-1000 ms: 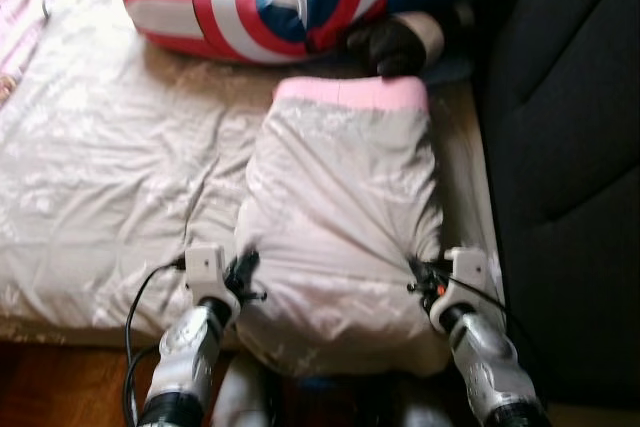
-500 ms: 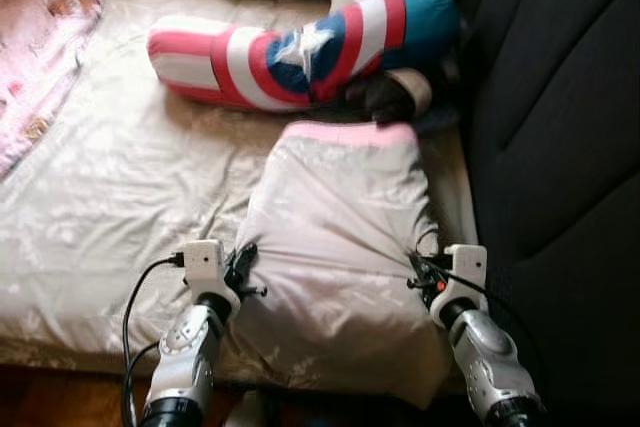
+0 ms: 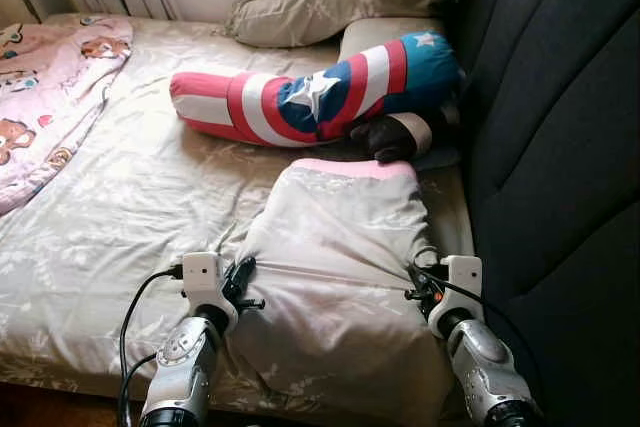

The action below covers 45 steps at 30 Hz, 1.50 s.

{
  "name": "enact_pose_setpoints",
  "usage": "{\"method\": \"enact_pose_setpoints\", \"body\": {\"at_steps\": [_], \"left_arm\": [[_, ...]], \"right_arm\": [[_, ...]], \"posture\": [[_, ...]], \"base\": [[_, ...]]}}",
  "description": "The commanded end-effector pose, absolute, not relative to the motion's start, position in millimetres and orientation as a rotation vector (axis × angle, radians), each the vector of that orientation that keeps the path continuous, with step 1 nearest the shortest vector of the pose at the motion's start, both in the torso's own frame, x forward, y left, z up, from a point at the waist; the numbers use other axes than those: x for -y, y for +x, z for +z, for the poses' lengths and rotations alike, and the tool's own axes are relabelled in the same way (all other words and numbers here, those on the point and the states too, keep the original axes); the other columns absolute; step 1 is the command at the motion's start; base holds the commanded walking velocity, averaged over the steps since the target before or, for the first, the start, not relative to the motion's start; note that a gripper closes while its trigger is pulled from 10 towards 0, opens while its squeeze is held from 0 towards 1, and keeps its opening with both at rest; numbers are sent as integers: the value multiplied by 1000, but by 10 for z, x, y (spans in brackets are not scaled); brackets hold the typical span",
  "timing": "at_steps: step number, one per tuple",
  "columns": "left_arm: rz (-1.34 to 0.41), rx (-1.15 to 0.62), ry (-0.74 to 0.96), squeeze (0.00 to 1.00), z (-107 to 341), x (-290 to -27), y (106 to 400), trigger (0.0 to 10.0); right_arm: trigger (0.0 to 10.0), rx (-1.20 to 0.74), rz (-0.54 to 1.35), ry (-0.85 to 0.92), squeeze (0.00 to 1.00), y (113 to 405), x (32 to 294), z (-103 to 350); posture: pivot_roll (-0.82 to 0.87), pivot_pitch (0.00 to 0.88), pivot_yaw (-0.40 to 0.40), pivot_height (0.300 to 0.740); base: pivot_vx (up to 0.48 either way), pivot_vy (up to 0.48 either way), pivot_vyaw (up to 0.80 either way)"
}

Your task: Clean up the room

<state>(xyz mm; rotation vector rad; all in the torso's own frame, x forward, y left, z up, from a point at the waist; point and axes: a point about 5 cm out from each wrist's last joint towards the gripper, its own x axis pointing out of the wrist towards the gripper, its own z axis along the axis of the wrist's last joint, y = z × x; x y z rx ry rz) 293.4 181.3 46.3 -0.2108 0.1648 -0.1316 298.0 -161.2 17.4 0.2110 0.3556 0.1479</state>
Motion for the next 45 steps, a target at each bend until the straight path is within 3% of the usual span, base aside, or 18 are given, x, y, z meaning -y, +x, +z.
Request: {"method": "enact_pose_setpoints", "body": {"at_steps": [1, 21, 37, 45], "left_arm": [[-10, -77, -190, 0, 629, -2189, 2938, 10000], [-44, -91, -169, 0, 593, -2083, 2950, 10000], [-59, -107, -148, 0, 562, -2112, 2937, 10000], [-60, -112, -139, 0, 541, -2128, 2923, 10000]], "right_arm": [[10000, -262, 62, 189, 0, 3079, 1819, 334], [10000, -262, 66, 178, 0, 3025, 1812, 268], [10000, -289, -44, 173, 0, 2970, 2025, 219], [10000, -296, -26, 179, 0, 2962, 1984, 203]], "posture": [[38, 0, 6, 740], [34, 0, -11, 740], [29, 0, -10, 740], [30, 0, -11, 740]], "base": [[0, 0, 0], [0, 0, 0], [0, 0, 0], [0, -150, -759]]}}
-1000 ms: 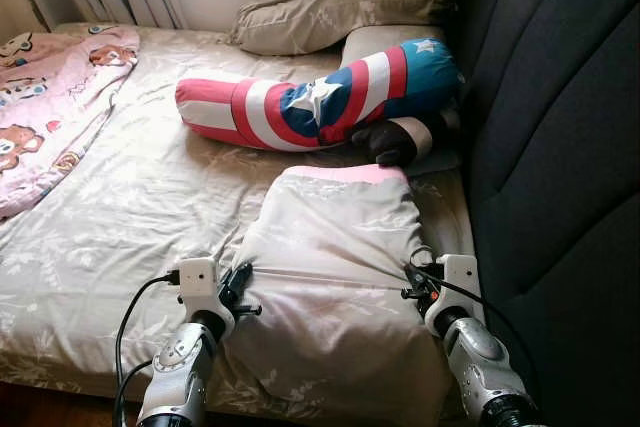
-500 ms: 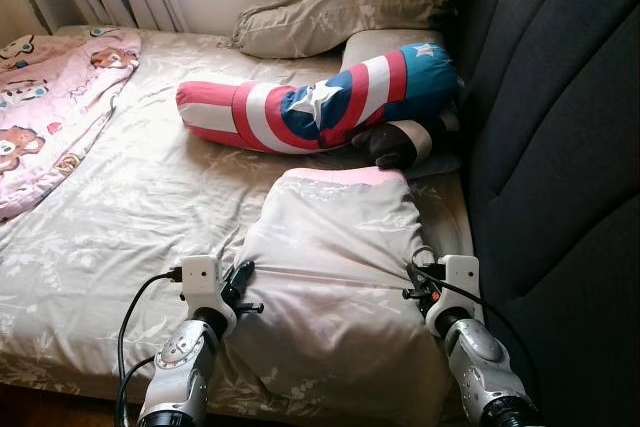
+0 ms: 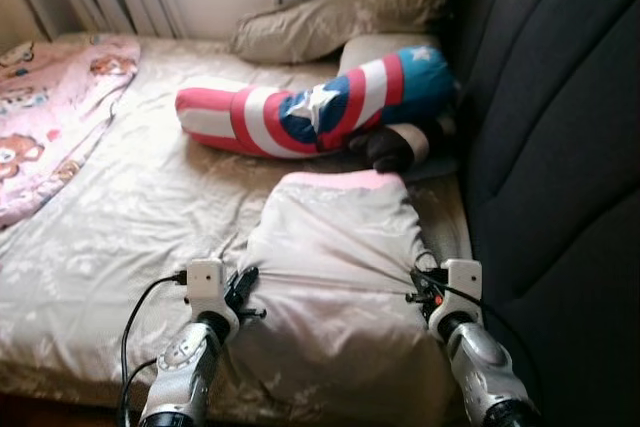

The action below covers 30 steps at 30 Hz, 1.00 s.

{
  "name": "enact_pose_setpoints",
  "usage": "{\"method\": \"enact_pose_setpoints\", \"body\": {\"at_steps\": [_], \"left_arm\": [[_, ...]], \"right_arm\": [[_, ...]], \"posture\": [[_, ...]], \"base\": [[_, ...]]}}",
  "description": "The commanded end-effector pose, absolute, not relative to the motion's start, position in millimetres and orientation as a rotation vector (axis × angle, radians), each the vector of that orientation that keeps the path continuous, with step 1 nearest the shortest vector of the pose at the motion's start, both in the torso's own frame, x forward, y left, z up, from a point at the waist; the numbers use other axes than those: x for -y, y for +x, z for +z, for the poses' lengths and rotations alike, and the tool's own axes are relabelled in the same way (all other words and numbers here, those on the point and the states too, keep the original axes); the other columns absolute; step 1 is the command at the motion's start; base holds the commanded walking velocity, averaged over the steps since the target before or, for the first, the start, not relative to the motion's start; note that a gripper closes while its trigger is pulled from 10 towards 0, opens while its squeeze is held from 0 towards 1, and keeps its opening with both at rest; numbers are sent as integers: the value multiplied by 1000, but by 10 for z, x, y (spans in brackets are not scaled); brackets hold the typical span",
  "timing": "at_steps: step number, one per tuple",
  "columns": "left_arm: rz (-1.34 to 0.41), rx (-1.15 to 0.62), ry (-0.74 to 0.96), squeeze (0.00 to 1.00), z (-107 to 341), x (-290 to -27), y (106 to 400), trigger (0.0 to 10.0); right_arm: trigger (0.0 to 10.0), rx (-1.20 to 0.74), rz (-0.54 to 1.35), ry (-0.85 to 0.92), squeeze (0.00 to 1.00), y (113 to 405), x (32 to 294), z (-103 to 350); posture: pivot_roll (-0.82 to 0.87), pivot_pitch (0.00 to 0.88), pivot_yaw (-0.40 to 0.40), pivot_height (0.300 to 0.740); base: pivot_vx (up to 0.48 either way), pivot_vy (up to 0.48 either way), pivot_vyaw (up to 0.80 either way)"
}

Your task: Clean up the room

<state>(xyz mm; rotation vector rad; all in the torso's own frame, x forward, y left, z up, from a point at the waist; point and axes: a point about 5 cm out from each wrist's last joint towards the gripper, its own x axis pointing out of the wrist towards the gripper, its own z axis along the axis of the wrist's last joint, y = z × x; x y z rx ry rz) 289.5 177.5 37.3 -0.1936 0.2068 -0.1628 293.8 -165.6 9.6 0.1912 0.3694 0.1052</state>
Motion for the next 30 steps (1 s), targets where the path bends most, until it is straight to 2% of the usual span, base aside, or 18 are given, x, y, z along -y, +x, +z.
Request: {"method": "enact_pose_setpoints", "body": {"at_steps": [1, 14, 20, 30], "left_arm": [[-57, -111, -140, 0, 541, -2131, 2922, 10000], [-50, -111, -139, 0, 533, -2158, 2909, 10000], [-50, -116, -141, 0, 513, -2171, 2894, 10000], [-81, -132, -166, 0, 492, -2154, 2889, 10000]], "right_arm": [[10000, -298, -21, 173, 0, 2959, 1978, 200], [10000, -291, -10, 176, 0, 2964, 1939, 202], [10000, -281, -6, 179, 0, 2965, 1928, 210], [10000, -284, 11, 188, 0, 2976, 1871, 210]], "posture": [[32, 0, -14, 740], [36, 0, -17, 740], [34, 0, -16, 740], [39, 0, -21, 740]], "base": [[0, -322, -725], [0, -324, -692], [0, -317, 0], [0, 0, 0]]}}
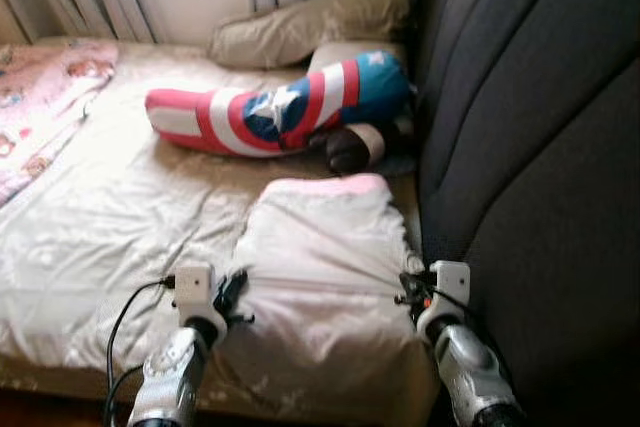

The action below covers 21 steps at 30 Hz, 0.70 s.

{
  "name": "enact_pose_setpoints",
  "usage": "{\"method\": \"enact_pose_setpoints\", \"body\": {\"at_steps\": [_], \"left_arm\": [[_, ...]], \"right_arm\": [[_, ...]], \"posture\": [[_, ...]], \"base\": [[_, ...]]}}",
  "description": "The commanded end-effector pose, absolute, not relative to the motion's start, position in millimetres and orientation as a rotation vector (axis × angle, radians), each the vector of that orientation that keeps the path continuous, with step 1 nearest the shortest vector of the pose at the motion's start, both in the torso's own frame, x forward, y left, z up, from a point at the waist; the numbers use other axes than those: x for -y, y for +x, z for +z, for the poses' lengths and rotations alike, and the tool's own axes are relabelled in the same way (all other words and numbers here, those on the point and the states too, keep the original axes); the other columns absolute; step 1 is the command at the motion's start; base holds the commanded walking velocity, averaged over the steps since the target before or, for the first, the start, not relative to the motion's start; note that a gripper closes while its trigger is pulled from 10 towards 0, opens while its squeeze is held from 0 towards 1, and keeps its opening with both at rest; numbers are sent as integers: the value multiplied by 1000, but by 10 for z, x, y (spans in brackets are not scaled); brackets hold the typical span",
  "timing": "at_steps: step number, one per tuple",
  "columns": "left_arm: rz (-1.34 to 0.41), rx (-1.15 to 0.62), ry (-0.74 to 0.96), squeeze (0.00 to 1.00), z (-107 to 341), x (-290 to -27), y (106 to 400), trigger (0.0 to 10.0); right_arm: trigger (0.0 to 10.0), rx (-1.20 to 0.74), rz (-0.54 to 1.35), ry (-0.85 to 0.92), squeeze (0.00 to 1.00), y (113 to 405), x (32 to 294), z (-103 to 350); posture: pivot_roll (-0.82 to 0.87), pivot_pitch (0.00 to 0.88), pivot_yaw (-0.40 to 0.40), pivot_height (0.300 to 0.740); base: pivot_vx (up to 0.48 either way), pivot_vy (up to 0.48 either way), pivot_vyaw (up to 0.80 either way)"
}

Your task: Clean up the room

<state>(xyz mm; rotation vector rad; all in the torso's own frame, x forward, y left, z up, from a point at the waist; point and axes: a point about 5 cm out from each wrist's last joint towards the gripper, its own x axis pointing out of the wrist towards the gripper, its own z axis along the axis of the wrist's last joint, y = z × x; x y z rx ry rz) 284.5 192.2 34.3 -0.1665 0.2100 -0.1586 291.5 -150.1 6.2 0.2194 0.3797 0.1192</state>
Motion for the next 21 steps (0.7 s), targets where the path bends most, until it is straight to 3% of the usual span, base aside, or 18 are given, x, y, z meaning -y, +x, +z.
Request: {"method": "enact_pose_setpoints", "body": {"at_steps": [1, 9, 21], "left_arm": [[-91, -132, -172, 0, 497, -2146, 2896, 10000], [-155, -149, -212, 0, 509, -2096, 2954, 10000], [-407, -188, -299, 0, 654, -1812, 3233, 10000]], "right_arm": [[10000, -284, 16, 190, 0, 2980, 1864, 213], [10000, -297, 24, 189, 0, 2982, 1849, 205], [10000, -222, 1, 210, 0, 2886, 1912, 331]], "posture": [[42, 0, -27, 740], [38, 0, -32, 740], [10, 0, -32, 740]], "base": [[0, 0, 0], [0, 0, 0], [0, 0, 0]]}}
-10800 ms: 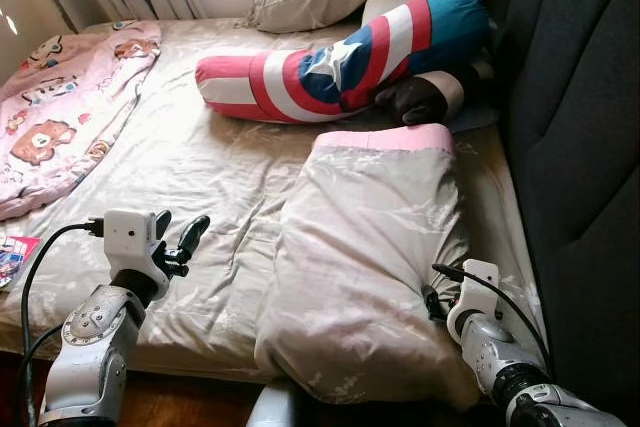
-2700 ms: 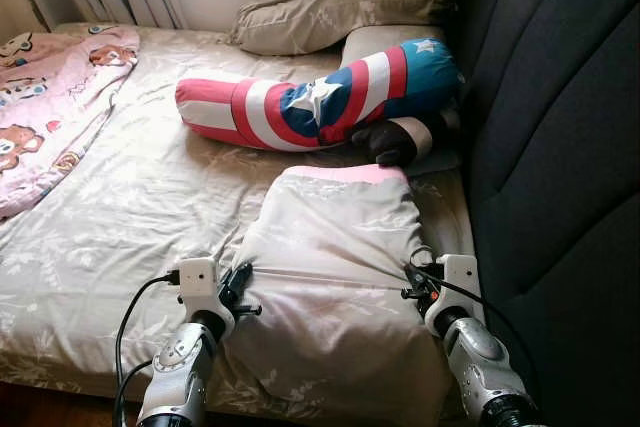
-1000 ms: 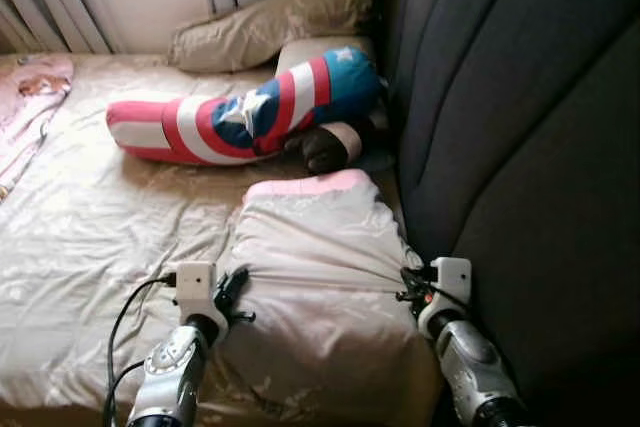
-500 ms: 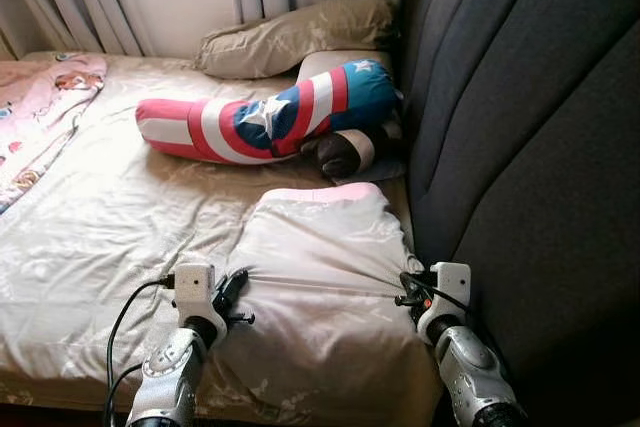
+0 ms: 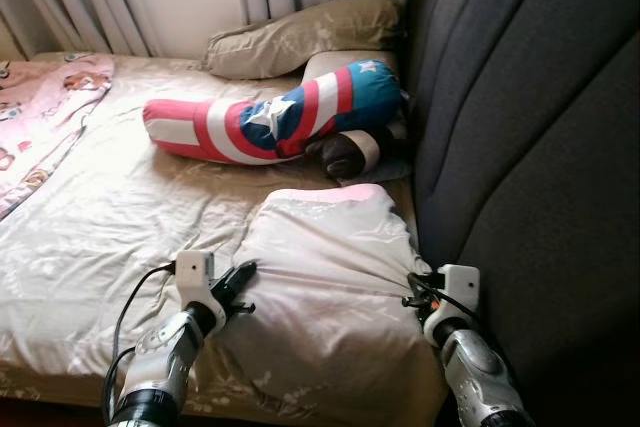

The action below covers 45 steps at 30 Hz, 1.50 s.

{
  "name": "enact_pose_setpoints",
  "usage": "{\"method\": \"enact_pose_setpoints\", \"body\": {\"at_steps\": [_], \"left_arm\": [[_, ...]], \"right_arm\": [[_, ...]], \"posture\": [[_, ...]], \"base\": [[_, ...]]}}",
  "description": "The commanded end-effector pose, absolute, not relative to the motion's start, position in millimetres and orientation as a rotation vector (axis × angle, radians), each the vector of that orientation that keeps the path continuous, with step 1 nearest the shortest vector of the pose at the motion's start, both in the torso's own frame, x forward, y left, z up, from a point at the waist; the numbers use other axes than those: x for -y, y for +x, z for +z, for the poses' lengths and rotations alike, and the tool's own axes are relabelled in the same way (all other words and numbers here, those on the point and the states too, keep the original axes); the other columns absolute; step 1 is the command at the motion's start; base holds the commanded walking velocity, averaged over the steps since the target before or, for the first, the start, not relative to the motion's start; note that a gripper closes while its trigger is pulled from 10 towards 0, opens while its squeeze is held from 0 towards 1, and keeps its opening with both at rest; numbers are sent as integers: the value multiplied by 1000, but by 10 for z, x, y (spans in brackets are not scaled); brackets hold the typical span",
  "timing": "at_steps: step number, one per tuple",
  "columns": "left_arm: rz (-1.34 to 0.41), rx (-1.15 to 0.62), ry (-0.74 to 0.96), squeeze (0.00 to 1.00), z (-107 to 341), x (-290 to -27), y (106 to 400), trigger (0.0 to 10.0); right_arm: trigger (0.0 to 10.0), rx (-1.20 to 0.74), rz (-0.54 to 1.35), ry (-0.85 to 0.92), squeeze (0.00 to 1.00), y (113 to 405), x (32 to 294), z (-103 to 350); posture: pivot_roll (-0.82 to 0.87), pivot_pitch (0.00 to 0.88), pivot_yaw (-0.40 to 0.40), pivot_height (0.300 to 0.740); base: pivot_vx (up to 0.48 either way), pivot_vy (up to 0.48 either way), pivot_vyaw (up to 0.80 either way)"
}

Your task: Clean up the room

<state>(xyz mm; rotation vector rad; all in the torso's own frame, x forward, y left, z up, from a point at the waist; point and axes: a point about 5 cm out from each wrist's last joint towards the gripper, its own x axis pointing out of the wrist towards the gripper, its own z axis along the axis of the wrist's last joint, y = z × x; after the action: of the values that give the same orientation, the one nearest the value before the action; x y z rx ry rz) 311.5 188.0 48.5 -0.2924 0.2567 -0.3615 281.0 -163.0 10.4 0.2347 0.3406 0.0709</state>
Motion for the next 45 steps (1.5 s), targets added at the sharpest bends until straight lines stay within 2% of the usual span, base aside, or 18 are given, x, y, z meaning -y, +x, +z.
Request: {"method": "enact_pose_setpoints", "body": {"at_steps": [1, 10, 28, 45], "left_arm": [[-415, -188, -304, 0, 664, -1797, 3250, 10000], [-456, -200, -339, 0, 665, -1671, 3317, 10000], [-437, -220, -343, 0, 569, -1692, 3259, 10000], [-426, -255, -293, 0, 478, -1642, 3214, 10000]], "right_arm": [[10000, -217, 1, 209, 0, 2869, 1914, 343], [10000, -190, -6, 226, 0, 2728, 1932, 492], [10000, -236, 9, 209, 0, 2837, 1894, 495], [10000, -265, 21, 206, 0, 2818, 1866, 440]], "posture": [[7, 0, -33, 740], [-15, 0, -30, 740], [4, 0, -42, 740], [4, 0, -37, 740]], "base": [[0, 0, 0], [0, 0, 0], [0, 0, 0], [0, 0, 0]]}}
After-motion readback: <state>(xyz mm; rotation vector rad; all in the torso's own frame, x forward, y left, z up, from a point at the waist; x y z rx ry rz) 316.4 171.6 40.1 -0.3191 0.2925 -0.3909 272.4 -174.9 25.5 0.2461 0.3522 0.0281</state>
